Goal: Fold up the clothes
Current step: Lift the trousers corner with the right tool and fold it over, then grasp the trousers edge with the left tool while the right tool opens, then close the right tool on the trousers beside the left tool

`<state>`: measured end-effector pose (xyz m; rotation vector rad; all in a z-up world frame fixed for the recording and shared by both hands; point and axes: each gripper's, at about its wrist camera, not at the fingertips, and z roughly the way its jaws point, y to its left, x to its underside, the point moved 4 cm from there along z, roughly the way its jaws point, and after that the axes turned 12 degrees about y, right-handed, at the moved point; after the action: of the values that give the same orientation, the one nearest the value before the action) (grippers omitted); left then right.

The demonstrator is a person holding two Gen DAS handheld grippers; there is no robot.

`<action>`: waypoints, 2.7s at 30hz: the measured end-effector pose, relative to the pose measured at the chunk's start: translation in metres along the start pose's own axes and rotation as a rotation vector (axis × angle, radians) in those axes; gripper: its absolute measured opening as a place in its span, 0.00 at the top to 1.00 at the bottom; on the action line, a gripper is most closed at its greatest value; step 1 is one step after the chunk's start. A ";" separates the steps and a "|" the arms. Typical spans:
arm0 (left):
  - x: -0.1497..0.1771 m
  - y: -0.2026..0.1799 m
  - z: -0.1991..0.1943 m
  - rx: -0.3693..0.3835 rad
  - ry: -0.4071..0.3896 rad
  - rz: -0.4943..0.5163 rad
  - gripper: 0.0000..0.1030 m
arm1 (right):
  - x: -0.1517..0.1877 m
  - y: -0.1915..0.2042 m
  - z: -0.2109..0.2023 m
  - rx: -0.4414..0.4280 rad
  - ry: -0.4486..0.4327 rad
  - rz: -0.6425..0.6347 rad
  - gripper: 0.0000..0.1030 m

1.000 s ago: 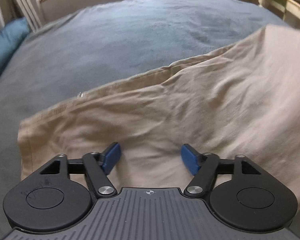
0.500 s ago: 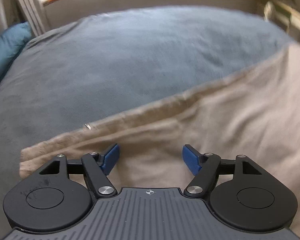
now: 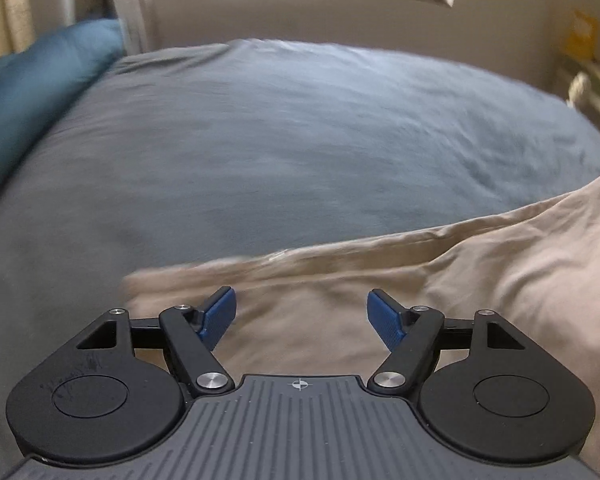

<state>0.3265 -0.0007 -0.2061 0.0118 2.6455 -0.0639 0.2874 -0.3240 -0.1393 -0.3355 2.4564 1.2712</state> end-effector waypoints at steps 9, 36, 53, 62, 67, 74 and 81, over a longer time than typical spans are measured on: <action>0.094 0.064 -0.052 -0.051 -0.010 -0.200 0.29 | -0.015 0.056 0.088 -0.025 0.154 -0.130 0.90; 0.152 0.079 -0.060 0.362 -0.124 -0.473 0.29 | -0.031 0.088 0.227 -0.327 0.361 0.117 0.54; 0.168 0.104 -0.055 0.386 -0.135 -0.633 0.21 | 0.035 0.078 0.160 0.001 0.270 -0.205 0.53; 0.168 0.121 -0.053 0.420 -0.158 -0.756 0.21 | 0.077 0.111 0.166 0.230 0.250 -0.606 0.39; 0.160 0.121 -0.047 0.411 -0.146 -0.755 0.23 | 0.103 0.127 0.178 0.333 0.237 -0.833 0.36; 0.149 0.119 -0.043 0.462 -0.151 -0.763 0.69 | 0.131 0.133 0.199 0.447 0.211 -1.060 0.36; 0.137 0.119 -0.065 0.507 -0.216 -0.733 0.89 | 0.129 0.126 0.213 0.507 0.231 -1.083 0.88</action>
<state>0.1775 0.1206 -0.2193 -0.7428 2.2149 -0.9120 0.1669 -0.0835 -0.2137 -1.4422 2.0569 0.1561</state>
